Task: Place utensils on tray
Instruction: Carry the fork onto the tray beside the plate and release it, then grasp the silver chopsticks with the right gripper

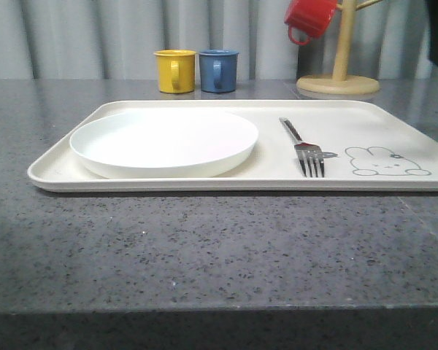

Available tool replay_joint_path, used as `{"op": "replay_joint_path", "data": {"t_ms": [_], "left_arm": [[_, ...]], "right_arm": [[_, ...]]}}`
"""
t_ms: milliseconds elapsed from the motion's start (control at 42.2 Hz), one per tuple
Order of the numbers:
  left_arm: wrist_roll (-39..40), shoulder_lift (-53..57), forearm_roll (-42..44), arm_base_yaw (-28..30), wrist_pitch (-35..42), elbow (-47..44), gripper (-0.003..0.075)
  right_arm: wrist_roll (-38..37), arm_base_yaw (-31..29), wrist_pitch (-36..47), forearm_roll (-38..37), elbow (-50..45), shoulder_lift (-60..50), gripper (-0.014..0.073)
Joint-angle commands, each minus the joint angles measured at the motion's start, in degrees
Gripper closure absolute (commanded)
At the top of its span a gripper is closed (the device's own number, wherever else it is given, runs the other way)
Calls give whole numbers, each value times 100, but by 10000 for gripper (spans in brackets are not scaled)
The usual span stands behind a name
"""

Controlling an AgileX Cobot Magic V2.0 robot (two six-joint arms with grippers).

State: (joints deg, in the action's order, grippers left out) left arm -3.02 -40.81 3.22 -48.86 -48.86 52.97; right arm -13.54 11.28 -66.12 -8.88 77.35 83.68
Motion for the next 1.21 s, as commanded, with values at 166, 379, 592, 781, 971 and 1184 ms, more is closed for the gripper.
{"op": "replay_joint_path", "data": {"t_ms": [166,379,592,781,971,1184], "left_arm": [[52,14,-31,-42,404,137,312],[52,14,-31,-42,404,137,312],[52,14,-31,-42,404,137,312],[52,14,-31,-42,404,137,312],[52,14,-31,-42,404,137,312],[52,14,-31,-42,404,137,312]], "right_arm": [[1207,-1399,-14,451,-533,-375,276],[1524,-1993,124,888,-649,-156,276],[1524,-2051,186,888,-649,254,276],[1524,-2051,276,888,-649,559,276],[1524,-2051,356,888,-649,717,283],[1524,-2051,420,888,-649,735,414]]}}
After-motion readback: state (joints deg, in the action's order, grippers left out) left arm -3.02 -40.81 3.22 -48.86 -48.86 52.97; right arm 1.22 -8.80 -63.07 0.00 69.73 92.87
